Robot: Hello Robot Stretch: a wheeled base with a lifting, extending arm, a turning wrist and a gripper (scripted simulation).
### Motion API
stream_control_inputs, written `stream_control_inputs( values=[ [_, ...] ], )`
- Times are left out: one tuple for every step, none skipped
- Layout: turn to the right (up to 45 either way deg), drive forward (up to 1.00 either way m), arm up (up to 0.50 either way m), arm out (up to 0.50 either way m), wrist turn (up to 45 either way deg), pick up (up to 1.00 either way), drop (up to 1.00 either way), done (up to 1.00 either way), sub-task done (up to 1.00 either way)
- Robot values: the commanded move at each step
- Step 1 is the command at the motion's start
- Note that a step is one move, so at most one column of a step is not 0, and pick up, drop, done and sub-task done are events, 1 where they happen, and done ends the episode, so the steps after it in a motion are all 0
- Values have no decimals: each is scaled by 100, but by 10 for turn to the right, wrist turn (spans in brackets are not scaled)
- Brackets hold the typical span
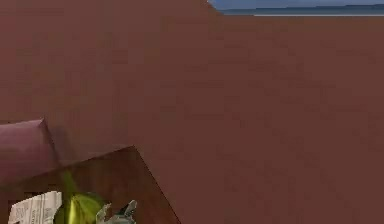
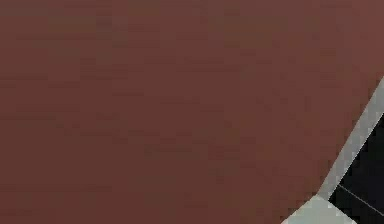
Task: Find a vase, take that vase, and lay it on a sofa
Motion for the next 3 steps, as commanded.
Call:
stream_control_inputs(
  values=[
    [-450, 0, 0, 0, 0, 0, 0, 0, 0],
    [-450, 0, 0, 0, 0, 0, 0, 0, 0],
    [-330, 0, 0, 0, 0, 0, 0, 0, 0]
  ],
)
